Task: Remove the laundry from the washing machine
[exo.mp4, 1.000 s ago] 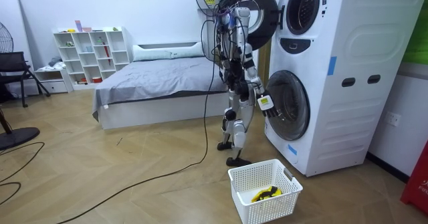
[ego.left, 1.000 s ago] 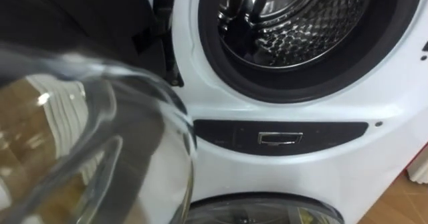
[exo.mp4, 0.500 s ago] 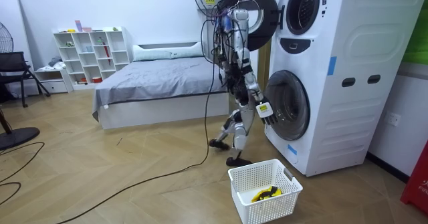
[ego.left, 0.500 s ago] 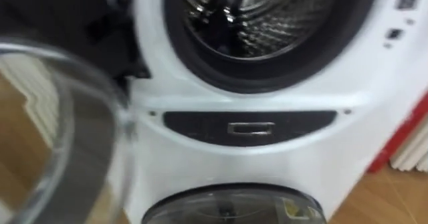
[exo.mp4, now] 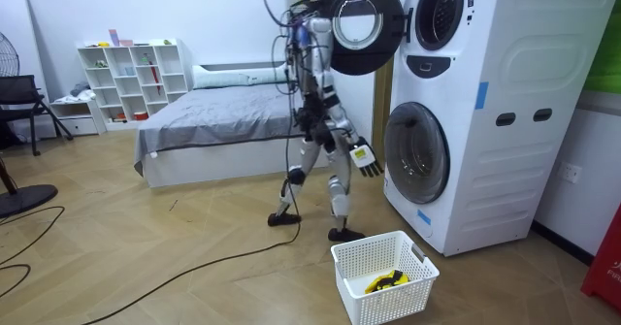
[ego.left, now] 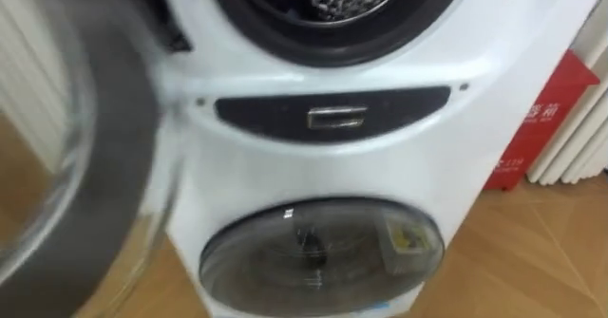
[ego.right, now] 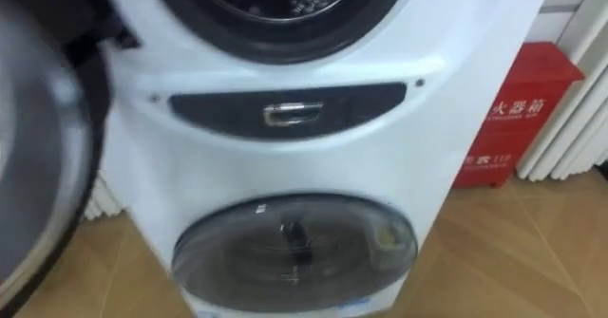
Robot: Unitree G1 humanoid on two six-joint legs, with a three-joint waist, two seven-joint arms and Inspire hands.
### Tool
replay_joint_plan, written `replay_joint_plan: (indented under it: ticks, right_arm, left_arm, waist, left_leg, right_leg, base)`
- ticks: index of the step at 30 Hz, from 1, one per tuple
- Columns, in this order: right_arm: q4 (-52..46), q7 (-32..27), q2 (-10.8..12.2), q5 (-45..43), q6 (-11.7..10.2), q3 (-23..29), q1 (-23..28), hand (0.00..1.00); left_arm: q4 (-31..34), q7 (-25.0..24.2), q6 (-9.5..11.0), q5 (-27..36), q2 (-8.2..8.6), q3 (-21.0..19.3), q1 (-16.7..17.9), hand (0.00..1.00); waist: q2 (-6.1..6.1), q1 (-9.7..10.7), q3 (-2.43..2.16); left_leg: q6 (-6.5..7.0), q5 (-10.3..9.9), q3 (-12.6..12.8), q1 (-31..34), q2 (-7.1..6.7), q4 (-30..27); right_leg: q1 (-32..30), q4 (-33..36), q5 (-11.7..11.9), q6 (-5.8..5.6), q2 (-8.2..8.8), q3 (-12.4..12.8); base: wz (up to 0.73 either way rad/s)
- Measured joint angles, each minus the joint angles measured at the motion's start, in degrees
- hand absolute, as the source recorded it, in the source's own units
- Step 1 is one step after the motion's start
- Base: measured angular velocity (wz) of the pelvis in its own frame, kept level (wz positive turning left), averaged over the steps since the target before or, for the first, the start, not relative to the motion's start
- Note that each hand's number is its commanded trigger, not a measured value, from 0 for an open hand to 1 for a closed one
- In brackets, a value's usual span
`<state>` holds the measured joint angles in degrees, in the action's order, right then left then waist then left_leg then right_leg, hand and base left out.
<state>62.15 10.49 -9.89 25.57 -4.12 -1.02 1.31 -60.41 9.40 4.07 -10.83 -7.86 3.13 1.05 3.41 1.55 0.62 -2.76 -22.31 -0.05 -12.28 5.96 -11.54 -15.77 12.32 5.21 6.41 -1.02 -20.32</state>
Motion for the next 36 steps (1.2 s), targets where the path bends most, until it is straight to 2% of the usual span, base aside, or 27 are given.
replay_joint_plan:
  ticks: [1, 2, 3, 4, 5, 6, 7, 8, 9, 10, 11, 12, 13, 14, 17, 20, 22, 28, 33, 36]
  right_arm:
    - [-0.02, 0.52, 0.34, 0.20, 0.04, -0.57, -0.03, 0.00]
    - [0.00, 1.04, 0.40, 0.38, 0.07, -1.07, 0.15, 0.00]
    - [0.00, 1.06, 0.46, 0.38, 0.18, -1.21, 0.11, 0.00]
    - [0.01, 1.15, 0.50, 0.94, 0.64, -1.28, 0.10, 0.00]
    - [0.01, 1.39, 0.44, 2.39, 1.01, -1.67, 0.30, 0.00]
    - [0.00, 1.51, 0.42, 2.85, 1.20, -1.87, 0.29, 0.00]
    - [-0.45, 1.65, 0.41, 3.65, 1.22, -2.22, 0.24, 0.00]
    - [-1.12, 1.74, 0.38, 4.17, 1.15, -2.27, -0.10, 0.00]
    - [-1.18, 1.87, 0.39, 4.76, 1.08, -2.35, -0.44, 0.00]
    - [-1.54, 2.08, 0.41, 6.01, 0.82, -3.09, -0.86, 0.00]
    - [-2.43, 2.27, 0.48, 6.68, 0.42, -4.39, -0.86, 0.00]
    - [-2.92, 2.42, 0.62, 6.70, 0.35, -4.80, -0.87, 0.00]
    - [-4.05, 2.80, 0.67, 6.77, 0.30, -5.76, -0.97, 0.00]
    - [-4.46, 3.20, 0.64, 6.75, 0.00, -6.76, -1.34, 0.00]
    - [-4.49, 4.33, 1.39, 6.75, -0.14, -6.86, -1.25, 0.00]
    - [-4.49, 4.64, 1.02, 6.51, -0.35, -6.82, -1.14, 0.00]
    - [-4.52, 4.63, 0.69, 6.50, -0.72, -6.82, -1.14, 0.00]
    - [-6.34, 4.66, 0.65, 5.52, -0.94, -6.84, -1.13, 0.00]
    - [-8.23, 4.51, 0.45, 5.62, -2.07, -6.58, -0.87, 0.00]
    - [-9.68, 4.40, 0.11, 5.93, -2.18, -6.45, 1.12, 0.00]
  left_arm:
    - [-0.32, 0.11, 0.04, 0.14, -0.14, 0.45, 0.92, 0.00]
    - [-0.48, 0.10, 0.04, 0.15, -0.11, 1.12, 1.99, 0.00]
    - [-0.72, 0.10, 0.06, 0.16, -0.08, 1.33, 2.29, 0.00]
    - [-2.00, 0.11, 0.07, 0.16, 0.06, 1.59, 2.34, 0.00]
    - [-2.49, 0.10, 0.10, 0.05, 0.06, 1.70, 2.32, 0.00]
    - [-2.46, 0.13, 0.24, 0.03, -0.06, 1.88, 2.31, 0.00]
    - [-2.45, 0.15, 0.84, 0.02, -0.36, 2.22, 2.38, 0.00]
    - [-2.49, 0.21, 1.21, 0.06, -0.53, 2.48, 2.52, 0.00]
    - [-2.50, 0.21, 1.25, 0.09, -0.59, 2.58, 2.76, 0.00]
    - [-2.50, 0.20, 1.31, 0.06, -0.70, 2.38, 3.27, 0.00]
    - [-2.49, 0.20, 1.33, 0.02, -0.86, 1.42, 3.62, 0.00]
    - [-2.49, 0.22, 1.32, 0.00, -1.02, 0.91, 3.64, 0.00]
    - [-2.48, 0.26, 1.46, 0.00, -1.11, -0.13, 3.64, 0.00]
    - [-2.54, 0.30, 1.60, -0.10, -0.84, -1.05, 3.68, 0.00]
    - [-2.49, 0.43, 3.16, 0.25, -0.59, -3.30, 4.28, 0.00]
    - [-2.40, 0.46, 3.73, 2.39, -0.41, -3.42, 5.83, 0.00]
    - [-2.41, 0.45, 3.72, 3.34, -0.08, -3.41, 6.19, 0.00]
    - [-2.61, 0.03, 3.73, 4.70, 0.19, -4.19, 6.66, 0.00]
    - [-3.90, -0.01, 3.74, 10.44, 0.06, -5.52, 6.45, 0.00]
    - [-4.01, -0.41, 3.68, 14.72, -0.28, -6.12, 6.76, 0.00]
  waist:
    - [-1.32, -0.14, -0.35]
    - [-1.87, 0.06, -0.32]
    - [-1.99, 0.01, -0.19]
    - [-1.70, -0.25, 0.13]
    - [-0.90, -0.08, 0.22]
    - [-0.70, -0.25, 0.25]
    - [-1.02, -0.82, -0.05]
    - [-1.23, -0.84, -0.09]
    - [-1.25, -0.84, -0.12]
    - [-1.80, -1.31, -0.24]
    - [-2.67, -1.94, -0.25]
    - [-3.12, -2.00, -0.26]
    - [-3.53, -2.51, -0.44]
    - [-3.57, -3.70, -0.45]
    - [-4.01, -4.72, -0.45]
    - [-4.69, -4.59, -0.56]
    - [-4.76, -4.78, -0.57]
    - [-4.73, -5.26, -0.44]
    - [-4.68, -4.78, -0.32]
    - [-4.25, -5.03, -0.05]
  left_leg:
    - [1.96, 0.88, 1.25, 1.60, -2.16, -0.37]
    - [3.69, 1.41, 2.77, 3.11, -3.94, -1.43]
    - [4.16, 1.47, 4.32, 3.91, -4.30, -2.27]
    - [4.49, 1.72, 7.60, 5.16, -3.91, -3.86]
    - [4.47, 2.92, 8.99, 5.75, -3.31, -3.78]
    - [4.51, 3.73, 9.47, 5.89, -3.31, -3.20]
    - [4.44, 5.39, 11.08, 5.90, -3.25, -1.46]
    - [4.23, 6.87, 11.91, 5.76, -3.35, -0.12]
    - [4.00, 7.41, 11.98, 5.71, -3.39, 0.23]
    - [3.73, 7.75, 12.22, 5.77, -3.44, 0.33]
    - [3.31, 7.99, 12.53, 6.04, -3.57, 0.25]
    - [2.99, 8.19, 12.50, 6.43, -3.68, 0.16]
    - [2.34, 8.65, 12.49, 7.08, -3.63, 0.19]
    - [1.63, 9.24, 13.29, 7.48, -3.16, 0.16]
    - [0.42, 10.03, 13.18, 7.43, -1.29, 0.09]
    - [0.09, 10.13, 11.77, 7.42, -0.57, -0.12]
    - [-0.03, 10.20, 10.81, 7.81, -0.50, -0.09]
    - [-0.03, 10.20, 10.17, 7.84, -0.71, 0.32]
    - [-0.05, 10.19, 9.23, 7.56, -0.81, 0.84]
    - [-0.06, 10.18, 9.22, 6.75, -0.79, 0.99]
  right_leg:
    - [0.36, -3.31, 3.70, -1.28, 1.04, 1.97]
    - [1.17, -6.67, 7.21, -4.00, 2.03, 5.27]
    - [1.19, -7.00, 7.89, -5.76, 2.69, 6.72]
    - [0.75, -2.43, 5.29, -6.46, 3.39, 7.53]
    - [0.63, 5.34, -0.73, -6.61, 4.44, 7.48]
    - [0.89, 8.97, -3.77, -6.78, 5.02, 7.46]
    - [2.28, 14.95, -9.23, -6.88, 6.46, 7.70]
    - [5.13, 18.14, -13.44, -7.66, 7.99, 8.02]
    - [7.06, 18.50, -14.89, -8.11, 8.47, 8.59]
    - [10.99, 17.38, -16.84, -9.38, 8.89, 9.76]
    - [13.72, 14.62, -18.18, -9.93, 8.76, 10.74]
    - [14.56, 12.37, -18.45, -10.23, 8.52, 11.12]
    - [15.40, 8.19, -18.49, -10.18, 7.58, 11.15]
    - [15.69, 5.28, -17.51, -8.75, 6.25, 11.74]
    - [16.94, 0.79, -15.57, -7.33, 3.77, 12.12]
    - [17.80, -1.02, -15.10, -6.73, 2.87, 11.49]
    - [17.94, -1.67, -15.00, -6.57, 2.75, 10.84]
    - [18.21, -1.85, -15.02, -6.61, 2.80, 10.72]
    - [19.06, -2.70, -14.98, -6.70, 2.78, 10.05]
    - [19.76, -2.76, -14.99, -6.72, 2.75, 10.11]
  base:
    - [0.05]
    - [0.09]
    - [0.14]
    - [0.29]
    - [0.35]
    - [0.42]
    - [0.31]
    - [0.26]
    - [0.13]
    - [-0.06]
    - [-0.11]
    - [-0.16]
    - [-0.31]
    - [-0.35]
    - [-0.19]
    - [0.02]
    - [0.12]
    - [0.01]
    - [0.07]
    - [0.00]
